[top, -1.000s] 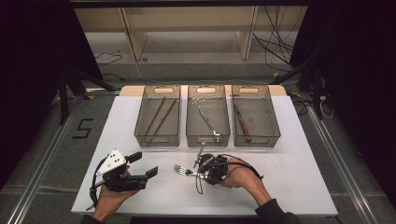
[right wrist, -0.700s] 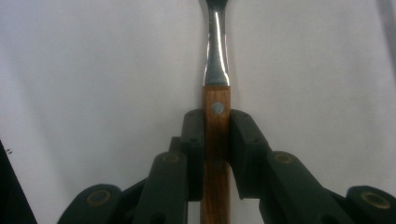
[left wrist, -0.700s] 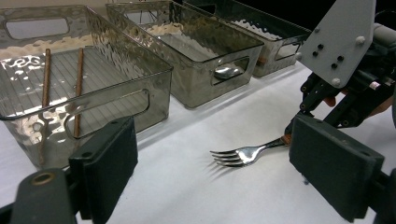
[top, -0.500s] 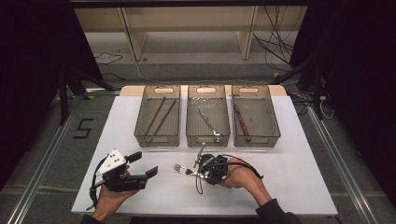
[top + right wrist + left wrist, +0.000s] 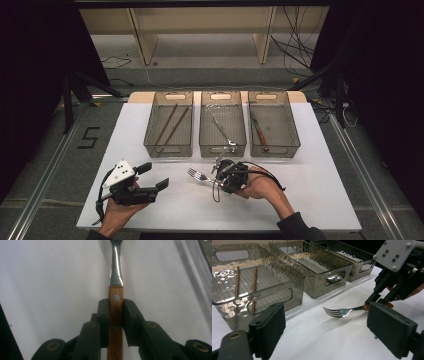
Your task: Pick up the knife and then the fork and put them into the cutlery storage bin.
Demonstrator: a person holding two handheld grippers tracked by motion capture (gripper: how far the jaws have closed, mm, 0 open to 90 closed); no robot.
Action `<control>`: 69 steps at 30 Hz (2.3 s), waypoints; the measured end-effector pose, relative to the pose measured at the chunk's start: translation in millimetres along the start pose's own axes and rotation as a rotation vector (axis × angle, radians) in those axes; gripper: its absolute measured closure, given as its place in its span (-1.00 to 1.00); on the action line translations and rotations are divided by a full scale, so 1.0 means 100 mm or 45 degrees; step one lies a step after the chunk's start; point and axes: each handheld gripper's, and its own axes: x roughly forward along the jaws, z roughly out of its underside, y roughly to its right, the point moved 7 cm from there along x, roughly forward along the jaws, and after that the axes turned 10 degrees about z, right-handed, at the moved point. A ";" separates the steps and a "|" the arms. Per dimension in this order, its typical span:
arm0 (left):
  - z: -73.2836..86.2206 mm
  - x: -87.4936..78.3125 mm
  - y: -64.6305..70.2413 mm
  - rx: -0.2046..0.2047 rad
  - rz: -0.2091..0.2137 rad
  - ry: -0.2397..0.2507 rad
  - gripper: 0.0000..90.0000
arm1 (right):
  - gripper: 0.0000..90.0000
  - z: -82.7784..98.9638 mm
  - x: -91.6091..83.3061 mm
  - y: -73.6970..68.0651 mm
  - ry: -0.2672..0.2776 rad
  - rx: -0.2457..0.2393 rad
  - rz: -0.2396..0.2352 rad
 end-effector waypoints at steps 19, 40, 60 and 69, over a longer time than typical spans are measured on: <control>0.00 -0.01 0.00 0.007 -0.003 0.004 -0.67 | 0.72 0.00 -0.31 0.27 0.190 0.203 0.009; 0.00 0.00 0.00 0.012 -0.002 0.011 -0.67 | 0.72 0.17 -0.75 1.13 0.381 0.555 0.178; -0.01 -0.01 0.01 0.012 0.000 0.016 -0.67 | 0.72 0.29 -0.83 1.72 0.377 0.789 0.280; -0.01 -0.01 0.01 0.013 0.000 0.017 -0.67 | 0.72 0.37 -0.80 1.93 0.380 0.912 0.312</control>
